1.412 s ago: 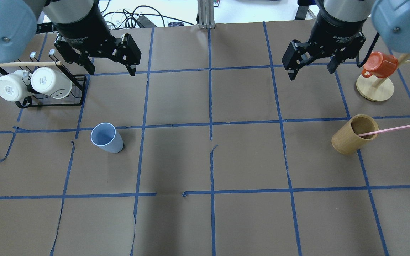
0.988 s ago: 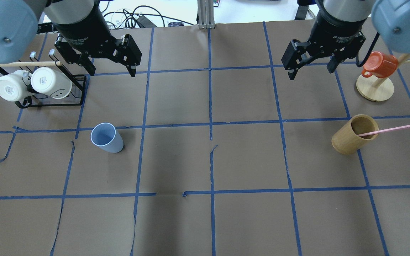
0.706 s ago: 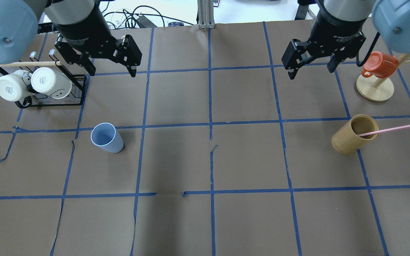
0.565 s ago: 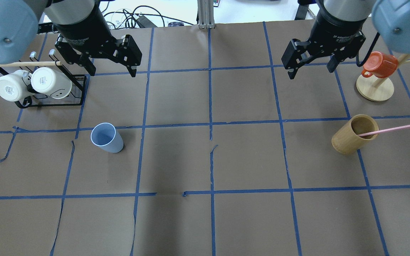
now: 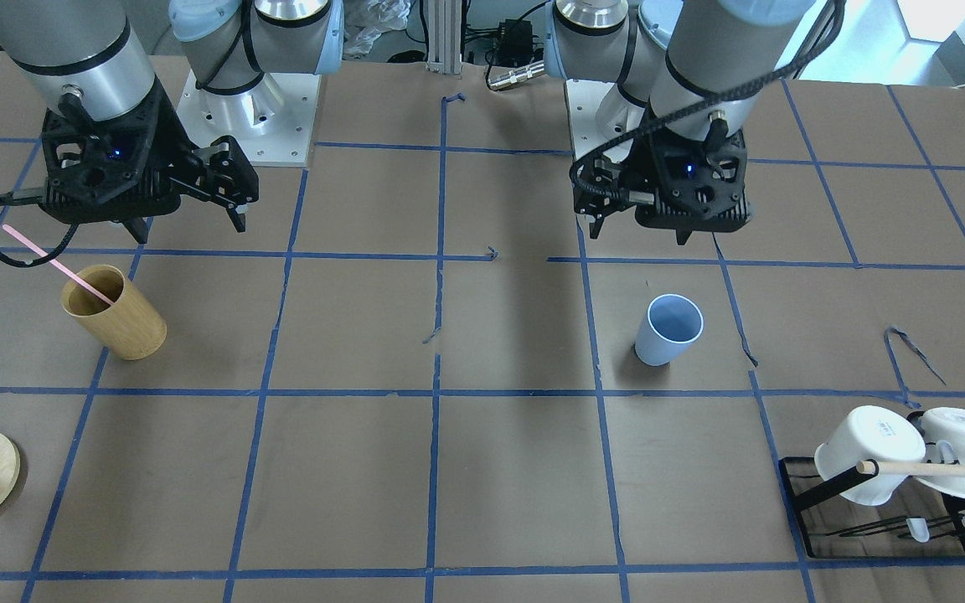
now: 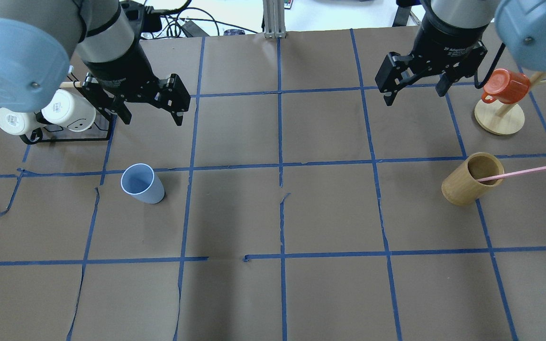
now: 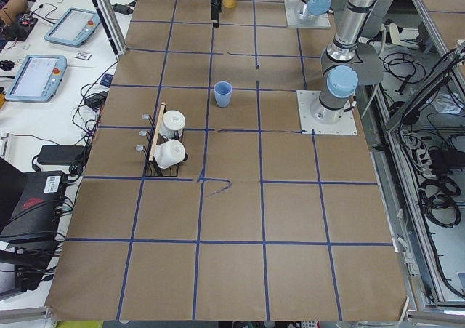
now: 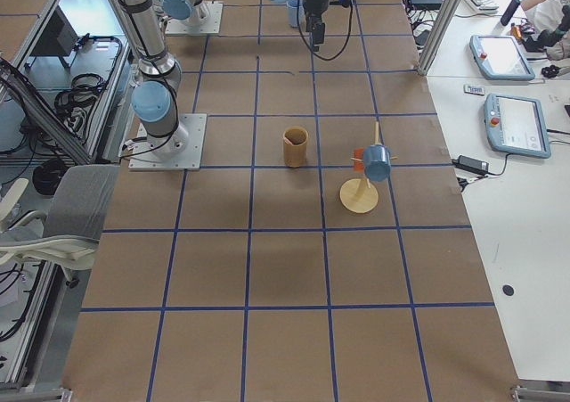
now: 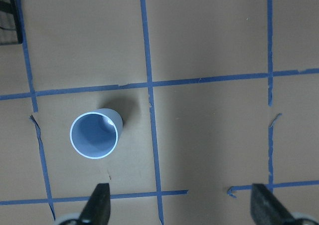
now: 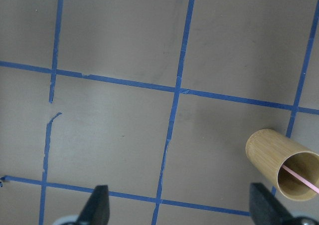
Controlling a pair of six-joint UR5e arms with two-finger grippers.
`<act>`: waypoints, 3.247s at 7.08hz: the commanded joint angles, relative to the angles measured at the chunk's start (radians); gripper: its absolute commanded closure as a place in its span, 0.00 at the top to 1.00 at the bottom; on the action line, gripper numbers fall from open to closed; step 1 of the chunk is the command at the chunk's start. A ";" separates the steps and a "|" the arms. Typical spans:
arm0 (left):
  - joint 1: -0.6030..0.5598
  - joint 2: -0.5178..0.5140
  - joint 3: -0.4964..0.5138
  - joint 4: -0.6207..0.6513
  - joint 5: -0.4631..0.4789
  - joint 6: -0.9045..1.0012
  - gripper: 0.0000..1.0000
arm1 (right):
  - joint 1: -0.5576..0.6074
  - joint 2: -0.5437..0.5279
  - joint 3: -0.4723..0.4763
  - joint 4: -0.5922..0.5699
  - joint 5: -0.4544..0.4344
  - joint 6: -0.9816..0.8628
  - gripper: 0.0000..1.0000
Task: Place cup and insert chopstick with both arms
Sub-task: 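Grasp the light blue cup with left gripper while right gripper approaches bamboo cup, then carry blue cup to table center with left gripper while right grasps pink chopstick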
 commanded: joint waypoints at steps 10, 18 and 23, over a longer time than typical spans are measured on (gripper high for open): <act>0.125 -0.112 -0.415 0.593 0.008 0.129 0.00 | -0.327 -0.033 0.114 -0.012 -0.127 -0.795 0.97; -0.335 -0.526 0.150 0.593 -0.034 -0.238 0.00 | -0.587 -0.067 0.443 -0.259 -0.067 -0.868 0.77; -0.329 -0.507 0.199 0.574 -0.028 -0.167 1.00 | -0.585 -0.067 0.431 -0.262 -0.064 -0.866 0.42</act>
